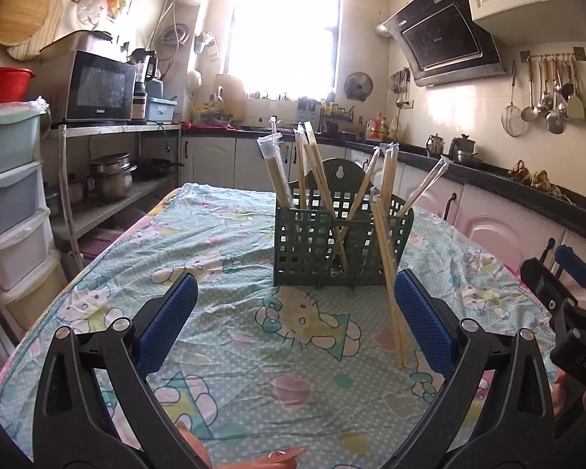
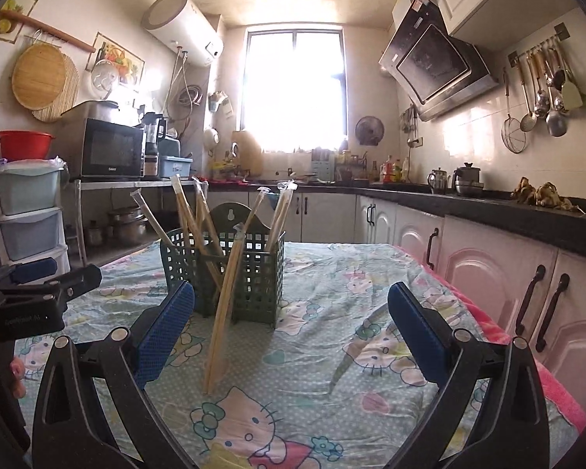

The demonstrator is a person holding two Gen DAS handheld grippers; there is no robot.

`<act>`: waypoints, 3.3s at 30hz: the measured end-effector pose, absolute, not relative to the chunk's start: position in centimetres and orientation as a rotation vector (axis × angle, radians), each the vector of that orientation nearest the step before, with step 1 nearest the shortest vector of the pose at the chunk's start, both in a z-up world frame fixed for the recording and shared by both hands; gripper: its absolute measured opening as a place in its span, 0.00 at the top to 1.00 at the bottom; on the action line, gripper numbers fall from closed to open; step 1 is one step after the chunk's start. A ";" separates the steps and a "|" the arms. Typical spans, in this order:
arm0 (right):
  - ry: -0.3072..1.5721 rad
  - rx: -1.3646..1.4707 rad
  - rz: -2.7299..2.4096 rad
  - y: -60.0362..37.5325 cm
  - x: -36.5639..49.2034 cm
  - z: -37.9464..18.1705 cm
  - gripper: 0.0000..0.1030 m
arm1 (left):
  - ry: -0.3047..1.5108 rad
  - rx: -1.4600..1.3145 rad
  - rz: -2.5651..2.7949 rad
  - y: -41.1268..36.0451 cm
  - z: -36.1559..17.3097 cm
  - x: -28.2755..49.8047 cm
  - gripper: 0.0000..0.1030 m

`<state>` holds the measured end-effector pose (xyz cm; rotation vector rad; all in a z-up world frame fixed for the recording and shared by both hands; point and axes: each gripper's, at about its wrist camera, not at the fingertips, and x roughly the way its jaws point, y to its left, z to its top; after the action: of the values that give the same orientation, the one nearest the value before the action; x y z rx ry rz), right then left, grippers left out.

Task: Organize utensils

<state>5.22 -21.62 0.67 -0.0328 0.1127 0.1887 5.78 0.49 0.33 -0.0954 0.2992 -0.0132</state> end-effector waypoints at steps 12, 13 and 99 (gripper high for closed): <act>0.088 -0.028 0.177 -21.5 4.9 0.9 0.06 | 0.294 -0.103 -0.021 0.6 0.3 5.7 0.10; 0.088 -0.029 0.177 -21.5 4.8 0.8 0.06 | 0.294 -0.104 -0.023 0.6 0.3 5.7 0.10; 0.100 -0.031 0.173 -21.5 4.9 0.3 0.06 | 0.312 -0.073 0.040 1.1 0.3 5.7 0.10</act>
<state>4.86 -21.52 0.32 -0.0306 0.1001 0.1733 5.74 1.07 0.29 -0.0732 0.3124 0.0400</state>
